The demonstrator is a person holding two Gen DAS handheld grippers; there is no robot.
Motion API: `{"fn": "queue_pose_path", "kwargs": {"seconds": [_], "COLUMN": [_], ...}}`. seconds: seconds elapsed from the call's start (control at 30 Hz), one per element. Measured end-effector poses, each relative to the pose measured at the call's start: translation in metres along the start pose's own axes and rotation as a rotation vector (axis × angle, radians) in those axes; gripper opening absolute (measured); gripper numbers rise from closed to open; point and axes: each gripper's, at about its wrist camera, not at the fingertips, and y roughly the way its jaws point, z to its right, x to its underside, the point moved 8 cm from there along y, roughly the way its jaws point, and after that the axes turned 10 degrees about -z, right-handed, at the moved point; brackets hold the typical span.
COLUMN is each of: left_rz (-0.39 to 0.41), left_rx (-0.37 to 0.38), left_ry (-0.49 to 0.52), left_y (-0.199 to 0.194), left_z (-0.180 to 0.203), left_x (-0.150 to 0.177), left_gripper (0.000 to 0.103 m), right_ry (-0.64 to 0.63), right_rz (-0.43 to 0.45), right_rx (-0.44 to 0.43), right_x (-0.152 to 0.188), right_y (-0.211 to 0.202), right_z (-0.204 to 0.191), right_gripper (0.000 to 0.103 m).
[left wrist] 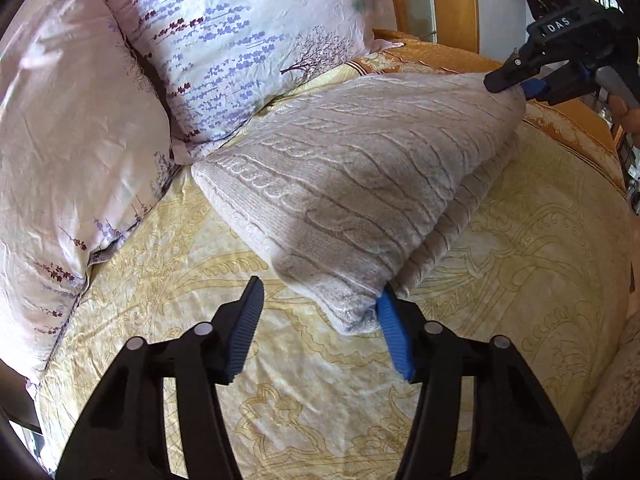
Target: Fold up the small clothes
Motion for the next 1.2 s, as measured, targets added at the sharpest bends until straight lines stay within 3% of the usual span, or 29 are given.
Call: {"fn": "queue_pose_path", "kwargs": {"seconds": [0.2, 0.23, 0.3, 0.4, 0.5, 0.63, 0.87, 1.07, 1.17, 1.2], "left_rz": [0.060, 0.062, 0.065, 0.097, 0.100, 0.034, -0.024, -0.070, -0.074, -0.074], "left_rx": [-0.041, -0.034, -0.008, 0.034, 0.081, 0.162, 0.242, 0.238, 0.222, 0.216], "left_ry": [0.037, 0.029, -0.004, -0.072, -0.114, -0.149, -0.197, -0.192, -0.174, -0.169], "left_y": [-0.008, -0.008, -0.010, -0.022, -0.027, -0.010, 0.005, 0.013, 0.013, 0.012], "left_z": [0.009, 0.008, 0.004, -0.007, -0.013, -0.007, 0.000, 0.007, 0.008, 0.006], "left_x": [-0.007, -0.007, -0.007, -0.006, -0.002, 0.012, 0.023, 0.024, 0.024, 0.025], "left_gripper": [0.029, 0.025, 0.016, 0.012, 0.011, 0.010, 0.010, 0.011, 0.014, 0.019], "right_ry": [0.011, 0.003, -0.037, -0.059, -0.103, -0.100, -0.041, -0.033, -0.014, -0.012], "right_rz": [-0.008, -0.019, -0.006, 0.093, 0.149, 0.067, 0.024, 0.051, 0.057, 0.059], "right_rx": [0.005, 0.010, 0.048, 0.009, -0.001, 0.113, 0.159, 0.175, 0.173, 0.178], "right_x": [0.003, 0.004, 0.005, -0.004, -0.012, 0.000, 0.015, 0.014, 0.013, 0.013], "right_y": [0.006, 0.010, 0.011, -0.011, -0.029, -0.006, 0.016, 0.023, 0.021, 0.019], "right_z": [0.002, 0.002, -0.004, -0.018, -0.033, -0.015, 0.010, 0.016, 0.019, 0.020], "right_gripper": [0.036, 0.033, 0.016, 0.011, 0.011, 0.011, 0.011, 0.013, 0.023, 0.029]}}
